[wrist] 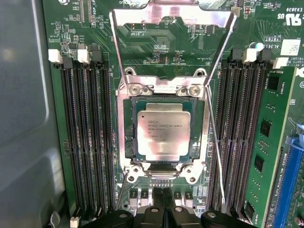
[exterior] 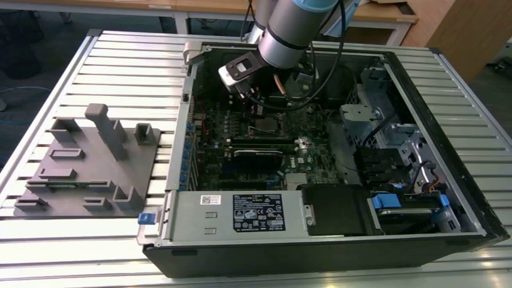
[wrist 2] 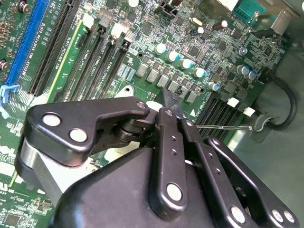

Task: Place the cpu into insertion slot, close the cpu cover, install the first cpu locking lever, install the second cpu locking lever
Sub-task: 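Place the cpu into insertion slot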

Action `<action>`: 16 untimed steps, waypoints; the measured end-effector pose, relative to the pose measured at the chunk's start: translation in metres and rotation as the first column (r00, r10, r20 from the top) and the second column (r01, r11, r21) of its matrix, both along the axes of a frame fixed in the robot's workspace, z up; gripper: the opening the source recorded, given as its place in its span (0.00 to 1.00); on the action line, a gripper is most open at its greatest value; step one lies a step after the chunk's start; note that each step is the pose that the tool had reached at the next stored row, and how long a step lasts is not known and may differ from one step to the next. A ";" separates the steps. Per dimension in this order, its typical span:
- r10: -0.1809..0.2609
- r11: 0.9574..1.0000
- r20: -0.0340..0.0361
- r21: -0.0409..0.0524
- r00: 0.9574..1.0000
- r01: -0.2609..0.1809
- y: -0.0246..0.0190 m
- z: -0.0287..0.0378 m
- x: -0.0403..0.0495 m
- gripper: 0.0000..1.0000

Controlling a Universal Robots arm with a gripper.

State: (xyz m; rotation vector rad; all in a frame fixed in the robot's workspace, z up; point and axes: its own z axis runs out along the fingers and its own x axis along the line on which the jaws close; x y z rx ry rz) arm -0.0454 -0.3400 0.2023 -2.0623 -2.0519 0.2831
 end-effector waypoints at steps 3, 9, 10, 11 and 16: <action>0.000 1.000 -0.002 0.000 1.000 0.000 0.0000 0.0000 0.0000 0.10; 0.000 1.000 -0.005 0.000 1.000 0.000 0.0000 0.0000 0.0000 0.10; 0.000 1.000 -0.005 0.000 1.000 0.000 0.0000 0.0000 0.0000 0.10; 0.000 1.000 -0.006 0.000 1.000 0.000 0.0000 0.0000 0.0000 0.10; 0.000 1.000 -0.008 0.000 1.000 0.000 0.0000 0.0000 0.0000 0.10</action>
